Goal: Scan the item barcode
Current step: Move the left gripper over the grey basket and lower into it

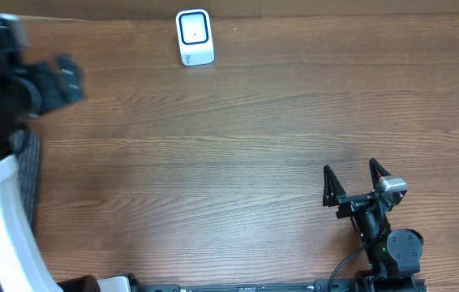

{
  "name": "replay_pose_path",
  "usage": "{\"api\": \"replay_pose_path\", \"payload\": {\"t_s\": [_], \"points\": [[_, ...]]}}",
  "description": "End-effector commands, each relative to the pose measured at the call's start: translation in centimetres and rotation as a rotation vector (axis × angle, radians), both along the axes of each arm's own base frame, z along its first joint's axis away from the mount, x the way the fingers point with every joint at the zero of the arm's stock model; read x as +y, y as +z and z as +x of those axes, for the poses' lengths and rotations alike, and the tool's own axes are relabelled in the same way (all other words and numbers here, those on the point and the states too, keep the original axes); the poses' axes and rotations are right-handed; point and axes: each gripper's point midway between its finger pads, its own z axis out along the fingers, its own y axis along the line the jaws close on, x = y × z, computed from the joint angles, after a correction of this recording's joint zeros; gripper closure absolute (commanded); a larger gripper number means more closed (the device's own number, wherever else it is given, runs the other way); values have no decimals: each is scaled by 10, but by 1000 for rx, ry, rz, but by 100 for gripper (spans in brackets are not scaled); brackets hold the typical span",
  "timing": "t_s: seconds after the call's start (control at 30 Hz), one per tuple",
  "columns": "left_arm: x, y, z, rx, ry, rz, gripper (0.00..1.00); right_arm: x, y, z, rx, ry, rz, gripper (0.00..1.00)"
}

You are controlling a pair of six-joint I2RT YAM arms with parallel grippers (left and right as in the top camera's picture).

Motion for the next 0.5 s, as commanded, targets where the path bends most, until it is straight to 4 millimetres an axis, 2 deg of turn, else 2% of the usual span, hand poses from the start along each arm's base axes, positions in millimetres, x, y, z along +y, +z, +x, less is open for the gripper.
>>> {"api": "replay_pose_path", "payload": {"t_s": [0.0,0.03,0.1,0.17,0.27,0.33,0.4,0.47], "points": [[84,21,-46,-78,479,30,1,0,-2,0,-1,0,3,0],[94,19,-53,-76,531,19,1,0,-2,0,-1,0,3,0],[130,5,-81,-54,724,-26,0,0,-2,0,-1,0,3,0],[150,-8,-100,-33,839,-63,0,0,-2,0,-1,0,3,0],[177,-56,-130,83,971,-154,0,0,-2,0,-1,0,3,0],[186,-85,-146,168,1028,-171,0,0,-2,0,-1,0,3,0],[197,-117,-157,244,1038,-183,0,0,-2,0,-1,0,3,0],[204,-136,-161,291,1013,-175,0,0,-2,0,-1,0,3,0]]}}
